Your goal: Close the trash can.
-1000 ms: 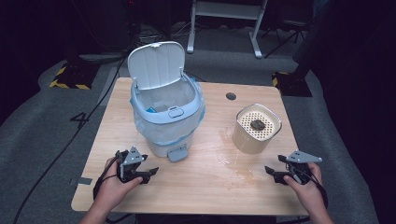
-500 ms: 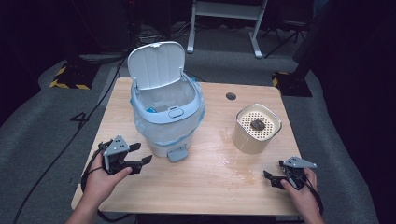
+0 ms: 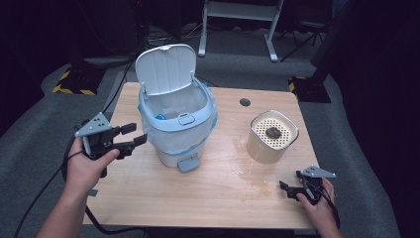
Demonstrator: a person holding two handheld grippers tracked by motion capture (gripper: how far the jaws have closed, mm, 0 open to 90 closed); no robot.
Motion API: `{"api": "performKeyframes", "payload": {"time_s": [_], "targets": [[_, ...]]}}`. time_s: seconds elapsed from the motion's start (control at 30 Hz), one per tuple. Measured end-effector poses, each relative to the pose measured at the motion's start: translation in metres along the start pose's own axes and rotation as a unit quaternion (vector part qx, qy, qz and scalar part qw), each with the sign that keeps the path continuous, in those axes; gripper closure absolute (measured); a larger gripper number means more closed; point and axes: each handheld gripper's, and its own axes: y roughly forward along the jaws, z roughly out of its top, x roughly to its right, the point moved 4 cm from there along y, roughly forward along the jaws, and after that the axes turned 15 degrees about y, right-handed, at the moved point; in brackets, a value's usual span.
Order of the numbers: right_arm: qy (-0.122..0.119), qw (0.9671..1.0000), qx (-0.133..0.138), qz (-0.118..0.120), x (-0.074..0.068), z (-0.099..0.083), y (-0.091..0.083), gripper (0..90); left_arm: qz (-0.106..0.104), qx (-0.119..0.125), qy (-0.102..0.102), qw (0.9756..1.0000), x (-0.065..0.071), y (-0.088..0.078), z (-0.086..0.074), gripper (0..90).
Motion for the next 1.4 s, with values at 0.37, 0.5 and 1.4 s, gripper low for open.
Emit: {"api": "performKeyframes", "payload": {"time_s": [0.37,0.5,1.4], "targets": [[0.000,1.0000,0.000,0.000,0.000,0.000,0.000,14.2,0.029,0.027,0.008,0.9992,-0.030,-0.020,0.051,39.7],[0.000,1.0000,0.000,0.000,0.000,0.000,0.000,14.2,0.049,0.047,0.002,0.9977,-0.044,-0.016,0.065,40.0],[0.001,1.0000,0.000,0.000,0.000,0.000,0.000,14.6,0.050,0.135,-0.013,0.9895,-0.089,0.023,0.125,40.5]]}}
